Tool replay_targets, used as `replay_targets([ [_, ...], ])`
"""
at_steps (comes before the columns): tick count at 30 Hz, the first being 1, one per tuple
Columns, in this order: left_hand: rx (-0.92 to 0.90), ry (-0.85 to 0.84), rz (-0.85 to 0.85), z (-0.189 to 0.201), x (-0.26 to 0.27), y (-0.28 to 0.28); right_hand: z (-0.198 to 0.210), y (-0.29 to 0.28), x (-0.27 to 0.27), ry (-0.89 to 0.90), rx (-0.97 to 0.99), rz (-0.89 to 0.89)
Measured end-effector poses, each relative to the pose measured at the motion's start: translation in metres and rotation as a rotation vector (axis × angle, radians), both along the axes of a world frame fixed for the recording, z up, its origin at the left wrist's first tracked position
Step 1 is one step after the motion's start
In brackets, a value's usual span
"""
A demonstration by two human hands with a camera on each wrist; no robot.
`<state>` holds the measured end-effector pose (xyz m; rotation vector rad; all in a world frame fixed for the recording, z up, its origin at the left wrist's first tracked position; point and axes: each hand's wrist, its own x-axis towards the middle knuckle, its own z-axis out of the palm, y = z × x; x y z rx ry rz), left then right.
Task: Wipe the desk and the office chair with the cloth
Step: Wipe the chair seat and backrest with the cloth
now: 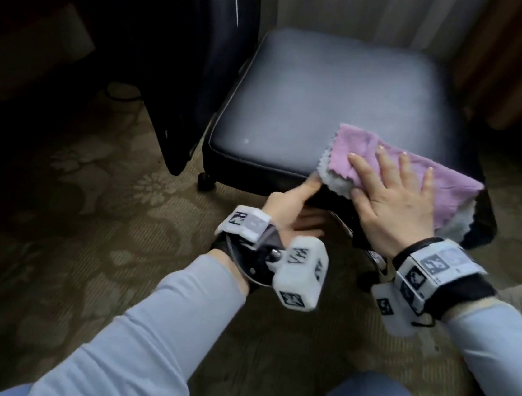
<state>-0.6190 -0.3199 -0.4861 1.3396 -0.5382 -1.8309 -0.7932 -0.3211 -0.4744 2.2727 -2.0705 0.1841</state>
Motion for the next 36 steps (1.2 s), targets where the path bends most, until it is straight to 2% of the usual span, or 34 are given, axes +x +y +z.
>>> replay_targets([
  [3, -0.035, 0.078, 0.238, 0.003, 0.042, 0.001, 0.001, -0.007, 0.03, 0.035, 0.006, 0.078],
  [6, -0.047, 0.114, 0.434, 0.005, 0.074, 0.0, 0.007, -0.015, 0.024, 0.024, 0.065, 0.134],
  [8, -0.041, 0.106, 0.425, 0.005, 0.087, 0.001, 0.008, -0.017, 0.024, -0.004, 0.052, 0.089],
  [10, -0.028, 0.08, 0.393, 0.005, 0.09, 0.003, 0.009, -0.019, 0.046, -0.043, 0.05, 0.053],
  [13, -0.043, 0.017, 0.348, 0.005, 0.091, 0.001, 0.009, -0.018, 0.114, -0.038, 0.079, 0.194],
  [15, -0.076, -0.017, 0.344, 0.006, 0.095, -0.004, 0.014, -0.02, 0.14, -0.05, 0.106, 0.293],
  [18, -0.039, -0.014, 0.392, 0.006, 0.101, -0.013, 0.017, -0.038, 0.113, -0.043, 0.114, 0.278],
  [20, 0.005, -0.021, 0.415, 0.009, 0.101, -0.015, 0.019, -0.052, 0.078, -0.049, 0.104, 0.136],
  [22, 0.014, -0.022, 0.391, 0.009, 0.099, -0.016, 0.021, -0.055, 0.075, -0.075, 0.111, 0.039],
  [23, 0.004, -0.026, 0.378, 0.008, 0.098, -0.017, 0.02, -0.053, 0.09, -0.078, 0.118, 0.054],
  [27, -0.077, -0.088, 0.331, 0.005, 0.101, -0.019, 0.02, -0.039, 0.165, -0.085, 0.169, 0.31],
  [30, -0.096, -0.14, 0.362, 0.005, 0.104, -0.023, 0.025, -0.05, 0.134, -0.066, 0.196, 0.31],
  [33, -0.021, -0.292, 0.281, 0.008, 0.104, -0.024, 0.025, -0.06, 0.063, -0.063, 0.172, 0.07],
  [35, -0.046, -0.64, 0.293, 0.008, 0.105, -0.022, 0.022, -0.058, 0.044, -0.05, 0.135, -0.068],
  [36, -0.12, -0.826, 0.312, 0.008, 0.102, -0.019, 0.02, -0.054, 0.048, -0.04, 0.114, -0.098],
])
